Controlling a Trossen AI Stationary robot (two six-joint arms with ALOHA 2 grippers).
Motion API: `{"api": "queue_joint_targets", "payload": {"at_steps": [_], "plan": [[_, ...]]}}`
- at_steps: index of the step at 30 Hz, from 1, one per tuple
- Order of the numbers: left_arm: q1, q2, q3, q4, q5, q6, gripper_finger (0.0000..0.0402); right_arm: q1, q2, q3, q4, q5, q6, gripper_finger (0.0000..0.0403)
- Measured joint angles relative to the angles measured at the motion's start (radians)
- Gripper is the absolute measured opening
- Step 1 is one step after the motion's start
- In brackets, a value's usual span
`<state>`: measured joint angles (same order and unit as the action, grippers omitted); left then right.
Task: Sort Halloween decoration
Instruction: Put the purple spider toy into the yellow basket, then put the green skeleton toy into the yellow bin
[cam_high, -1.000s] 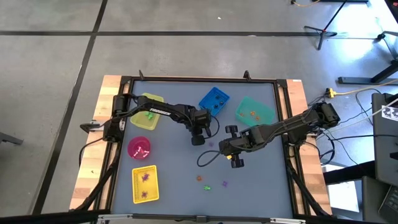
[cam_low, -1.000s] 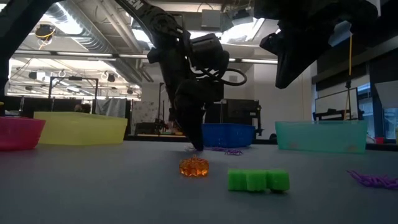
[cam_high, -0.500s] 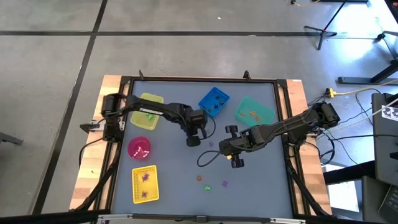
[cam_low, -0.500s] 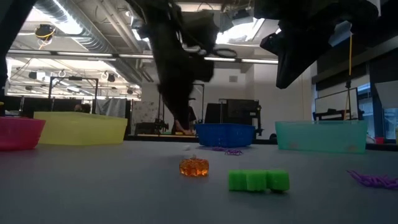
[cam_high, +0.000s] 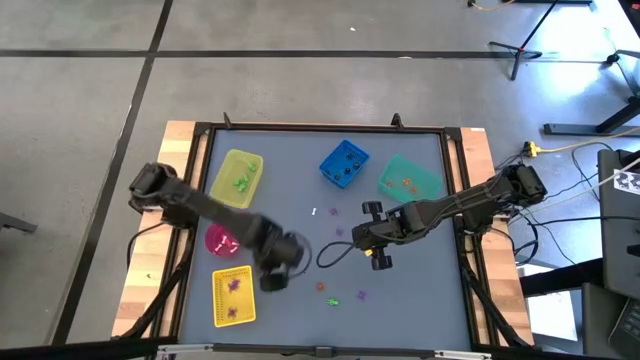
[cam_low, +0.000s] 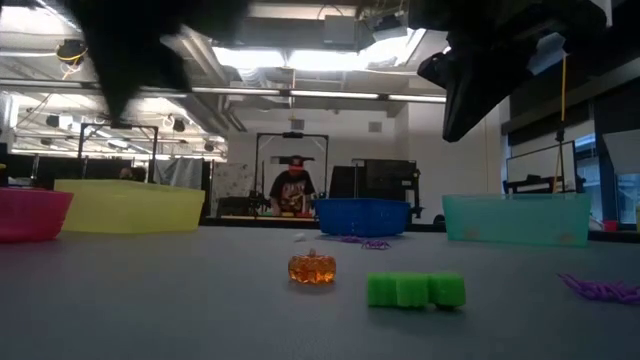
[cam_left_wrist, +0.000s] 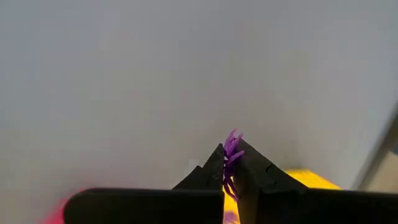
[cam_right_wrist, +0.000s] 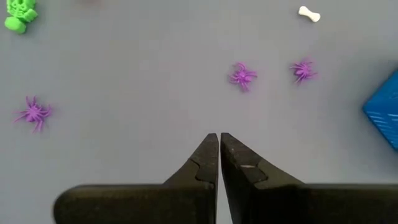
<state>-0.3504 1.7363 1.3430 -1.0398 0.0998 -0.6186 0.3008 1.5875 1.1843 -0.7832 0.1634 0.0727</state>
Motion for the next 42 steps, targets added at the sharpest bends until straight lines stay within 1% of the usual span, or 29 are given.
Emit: {"api": "queue_joint_targets", "payload": {"at_steps": [4, 8, 13, 17, 20, 24, 33, 38, 42], "plan": [[-0.155, 0.0, 0.0, -0.002, -0.002, -0.164, 0.0, 0.0, 0.0, 0.0, 0.005, 0.0, 0.0, 0.0017], [-0.27, 0.0, 0.0, -0.007, -0.036, -0.315, 0.0, 0.0, 0.0, 0.0, 0.004, 0.0, 0.0, 0.0017], [-0.374, 0.0, 0.0, -0.007, -0.042, -0.477, 0.0, 0.0, 0.0, 0.0, 0.004, 0.0, 0.0, 0.0017], [-0.428, 0.0, 0.0, -0.007, -0.034, -0.556, 0.0, 0.0, 0.0, 0.0, 0.004, 0.0, 0.0, 0.0017], [-0.445, 0.0, 0.0, -0.008, -0.055, -0.611, 0.0012, 0.0, 0.0, 0.0, 0.004, 0.0, 0.0, 0.0017], [-0.448, 0.0, 0.0, -0.008, -0.072, -0.663, 0.005, 0.0, 0.0, 0.0, 0.004, 0.0, 0.0, 0.0017], [-0.446, 0.0, 0.0, -0.008, -0.092, -0.666, 0.0139, 0.0, 0.0, 0.0, 0.004, 0.0, 0.0, 0.0017], [-0.445, 0.0, 0.0, -0.008, -0.093, -0.664, 0.0174, 0.0, 0.0, 0.0, 0.004, 0.0, 0.0, 0.0017], [-0.431, 0.0, 0.0, 0.005, -0.114, -0.657, 0.0193, 0.0, 0.0, 0.0, 0.004, 0.0, 0.0, 0.0017]]}}
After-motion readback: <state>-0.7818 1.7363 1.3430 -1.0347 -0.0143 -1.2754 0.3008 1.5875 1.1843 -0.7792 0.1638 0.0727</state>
